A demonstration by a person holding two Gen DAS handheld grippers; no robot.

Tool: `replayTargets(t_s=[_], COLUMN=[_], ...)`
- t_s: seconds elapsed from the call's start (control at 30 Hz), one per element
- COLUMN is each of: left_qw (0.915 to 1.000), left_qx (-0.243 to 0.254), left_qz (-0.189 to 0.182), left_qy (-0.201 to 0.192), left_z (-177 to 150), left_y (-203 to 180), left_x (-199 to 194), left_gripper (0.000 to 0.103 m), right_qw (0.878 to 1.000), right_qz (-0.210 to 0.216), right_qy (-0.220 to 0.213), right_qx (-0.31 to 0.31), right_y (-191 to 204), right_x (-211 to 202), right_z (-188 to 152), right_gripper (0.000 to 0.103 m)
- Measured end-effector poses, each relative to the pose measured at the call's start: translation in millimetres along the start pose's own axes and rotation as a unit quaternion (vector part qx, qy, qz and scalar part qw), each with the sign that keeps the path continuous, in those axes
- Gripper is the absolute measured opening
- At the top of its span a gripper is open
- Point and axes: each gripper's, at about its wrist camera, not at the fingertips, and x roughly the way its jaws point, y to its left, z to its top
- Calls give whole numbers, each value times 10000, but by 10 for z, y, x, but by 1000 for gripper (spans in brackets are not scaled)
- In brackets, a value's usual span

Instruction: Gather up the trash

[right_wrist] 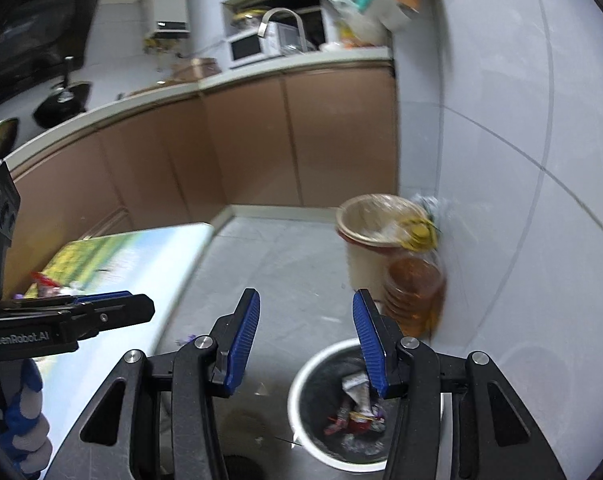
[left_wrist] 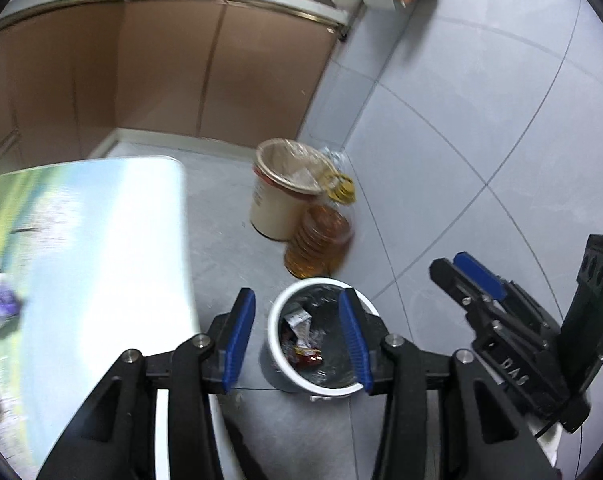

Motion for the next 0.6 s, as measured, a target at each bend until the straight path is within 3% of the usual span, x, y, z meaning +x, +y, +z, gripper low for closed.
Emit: replayTargets(t_s=[0.33, 0.6], left_qw=[9942, 9803], left_qx=[-452, -1210], left_qz=[777, 1400], left_qy=[-583, -690], left_z=[-264, -662], left_y=[1034, 2150], left_x=[-1048, -1669], left_gripper=[49, 48], right_qw=[9945, 9796], right_qz=[844, 1666], right_qy=[-60, 254], right_qx=[-610, -1094], right_y=[969, 1822], right_x=[-291, -209], right_z=[173, 74], right_gripper=[51, 51])
